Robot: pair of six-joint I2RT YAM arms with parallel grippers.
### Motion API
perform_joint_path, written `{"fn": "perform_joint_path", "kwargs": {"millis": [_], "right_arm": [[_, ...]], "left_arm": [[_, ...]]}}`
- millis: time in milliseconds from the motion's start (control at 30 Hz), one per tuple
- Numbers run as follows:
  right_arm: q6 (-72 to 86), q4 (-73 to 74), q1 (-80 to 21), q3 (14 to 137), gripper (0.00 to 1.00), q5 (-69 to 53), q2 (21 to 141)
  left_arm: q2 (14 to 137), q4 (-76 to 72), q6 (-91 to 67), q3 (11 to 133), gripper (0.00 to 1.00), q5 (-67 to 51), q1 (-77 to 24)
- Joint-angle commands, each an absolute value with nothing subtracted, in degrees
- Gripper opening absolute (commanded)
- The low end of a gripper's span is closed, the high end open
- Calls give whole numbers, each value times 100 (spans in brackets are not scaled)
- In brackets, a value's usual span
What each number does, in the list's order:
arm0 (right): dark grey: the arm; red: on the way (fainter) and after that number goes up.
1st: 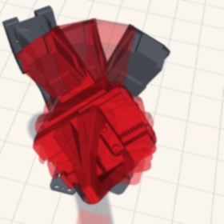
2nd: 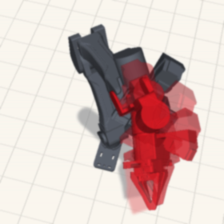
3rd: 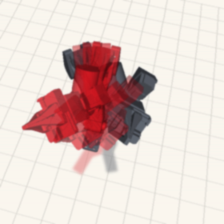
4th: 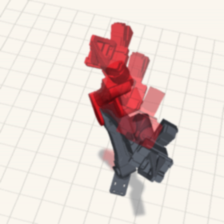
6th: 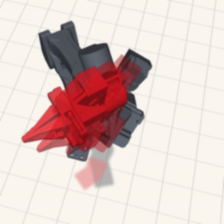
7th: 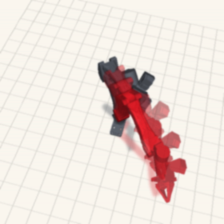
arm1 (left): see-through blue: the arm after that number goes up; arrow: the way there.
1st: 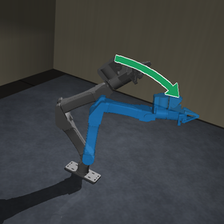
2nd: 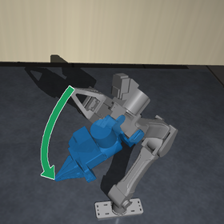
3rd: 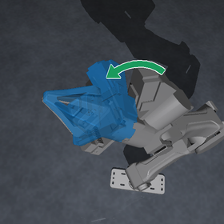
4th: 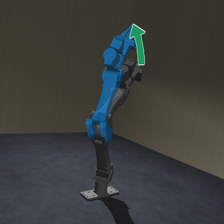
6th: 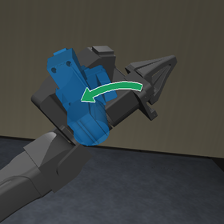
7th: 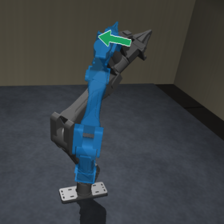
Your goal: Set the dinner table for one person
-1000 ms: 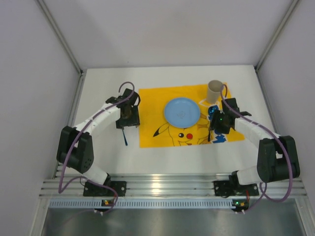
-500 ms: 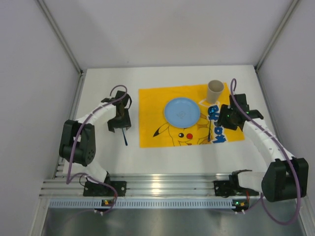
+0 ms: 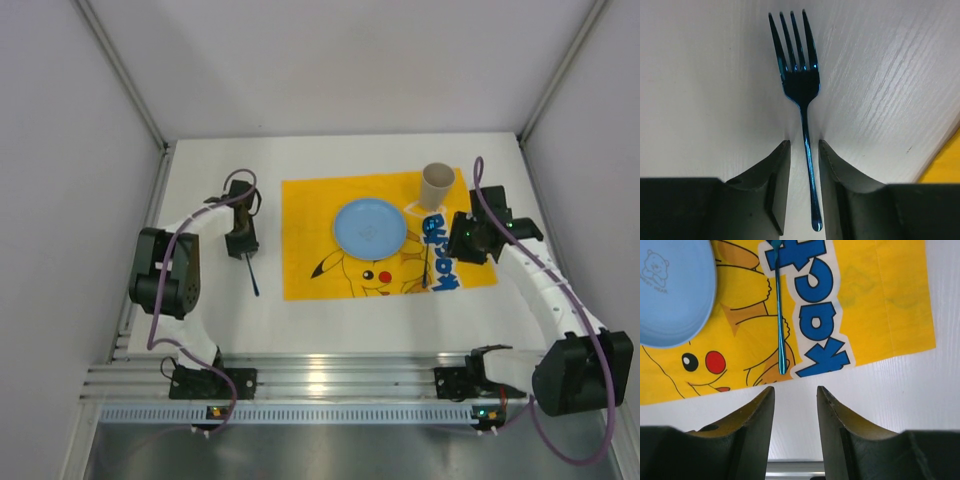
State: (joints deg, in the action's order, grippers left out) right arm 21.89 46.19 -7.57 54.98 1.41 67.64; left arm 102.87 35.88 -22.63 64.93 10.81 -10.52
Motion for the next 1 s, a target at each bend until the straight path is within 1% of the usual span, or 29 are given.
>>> {"fn": "perform_joint_path", "kwargs": {"millis": [0, 33, 67, 167, 200, 367, 667, 800, 967], "right_arm": [[2074, 4825, -677, 5871, 40, 246, 6759], [2074, 4843, -677, 5897, 40, 246, 6767], [2074, 4860, -677, 5950, 39, 237, 6785], [2057, 4913, -677, 6029, 38, 237, 6829], [2039, 4930, -677, 6047, 38, 237, 6855], [1995, 4931, -677, 6143, 37, 246, 6917], [2030, 4817, -685, 6310, 34, 246, 7040], [2083, 4720, -677, 6258, 34, 316, 7005], [2188, 4615, -677, 6004, 33, 273, 6926]], "left_arm": [[10871, 2866, -2180, 6258, 34, 958, -844], [10907, 2761, -2206, 6180, 31, 915, -783], [10925, 2708, -2206, 6144, 23, 862, -747], [10977, 2549, -2206, 6003, 10, 765, -633], [11004, 2523, -2206, 5977, 0, 756, -607], [10995, 2548, -2083, 5950, 0, 756, -475], [10134, 3392, -1819, 6723, 0, 730, -501], [9915, 3752, -1854, 7197, 0, 800, -764], [9870, 3990, -2232, 7540, 0, 624, -1388]]}}
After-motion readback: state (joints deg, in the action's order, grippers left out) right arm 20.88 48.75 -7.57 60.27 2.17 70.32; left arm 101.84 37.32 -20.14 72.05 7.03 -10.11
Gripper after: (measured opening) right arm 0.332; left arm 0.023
